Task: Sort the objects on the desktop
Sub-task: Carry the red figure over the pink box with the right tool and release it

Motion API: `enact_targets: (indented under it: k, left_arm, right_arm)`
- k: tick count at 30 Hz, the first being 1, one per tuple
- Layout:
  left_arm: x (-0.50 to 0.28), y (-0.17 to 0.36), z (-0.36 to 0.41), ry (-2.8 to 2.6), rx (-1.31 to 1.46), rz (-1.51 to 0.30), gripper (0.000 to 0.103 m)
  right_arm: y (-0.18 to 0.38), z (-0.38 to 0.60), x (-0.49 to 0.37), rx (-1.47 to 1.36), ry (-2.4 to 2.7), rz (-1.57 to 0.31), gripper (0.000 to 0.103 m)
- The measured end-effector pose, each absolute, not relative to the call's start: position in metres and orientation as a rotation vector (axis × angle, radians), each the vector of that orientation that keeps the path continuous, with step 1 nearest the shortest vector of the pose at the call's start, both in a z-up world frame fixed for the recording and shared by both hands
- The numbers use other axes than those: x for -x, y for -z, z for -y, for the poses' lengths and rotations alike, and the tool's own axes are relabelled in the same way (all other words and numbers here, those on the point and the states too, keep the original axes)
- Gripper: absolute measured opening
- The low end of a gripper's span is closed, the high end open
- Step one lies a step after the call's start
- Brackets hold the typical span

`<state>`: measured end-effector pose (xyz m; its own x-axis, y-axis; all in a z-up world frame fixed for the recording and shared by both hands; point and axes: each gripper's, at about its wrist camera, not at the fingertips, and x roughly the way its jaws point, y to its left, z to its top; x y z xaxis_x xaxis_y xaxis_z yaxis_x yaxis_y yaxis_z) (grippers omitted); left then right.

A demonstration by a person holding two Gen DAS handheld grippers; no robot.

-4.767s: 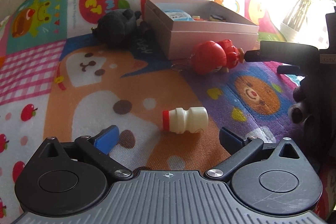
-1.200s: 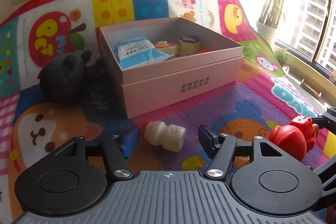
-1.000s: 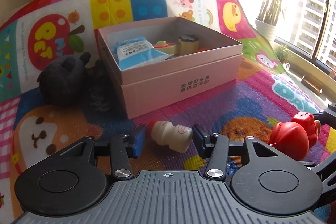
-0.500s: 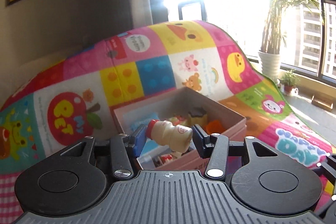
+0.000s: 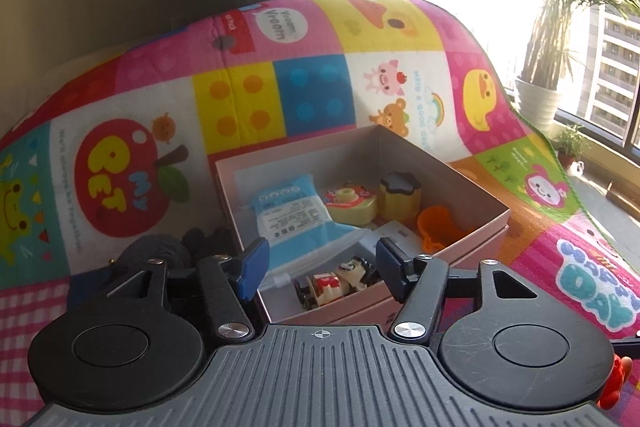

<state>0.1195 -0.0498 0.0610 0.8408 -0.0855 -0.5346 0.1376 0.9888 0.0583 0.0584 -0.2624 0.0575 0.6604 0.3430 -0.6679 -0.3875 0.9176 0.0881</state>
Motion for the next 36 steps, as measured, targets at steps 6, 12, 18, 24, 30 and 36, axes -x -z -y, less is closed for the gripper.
enact_targets:
  k: [6, 12, 18, 24, 30, 36]
  left_arm:
    - [-0.082, -0.059, 0.039, 0.114, -0.041, -0.607, 0.082]
    - [-0.032, -0.051, 0.025, 0.159, -0.006, -0.649, 0.095]
    - [-0.022, -0.041, 0.014, 0.161, 0.040, -0.664, 0.097]
    - [-0.031, -0.026, 0.000, 0.143, 0.186, -0.573, 0.100]
    - [-0.036, -0.010, -0.011, 0.164, 0.267, -0.563, 0.100]
    - [-0.031, -0.008, -0.014, 0.183, 0.295, -0.538, 0.101]
  right_arm:
    - [-0.059, 0.260, -0.056, 0.078, -0.416, -0.732, 0.096]
    - [-0.079, 0.256, -0.058, 0.124, -0.471, -0.752, 0.095]
    - [-0.174, 0.254, -0.086, 0.102, -0.470, -0.574, 0.095]
    - [-0.218, 0.232, -0.162, 0.000, -0.451, -0.590, 0.095]
    - [-0.161, 0.187, -0.236, 0.006, -0.362, -0.800, 0.095]
    - [-0.115, 0.180, -0.261, -0.063, -0.402, -0.976, 0.096]
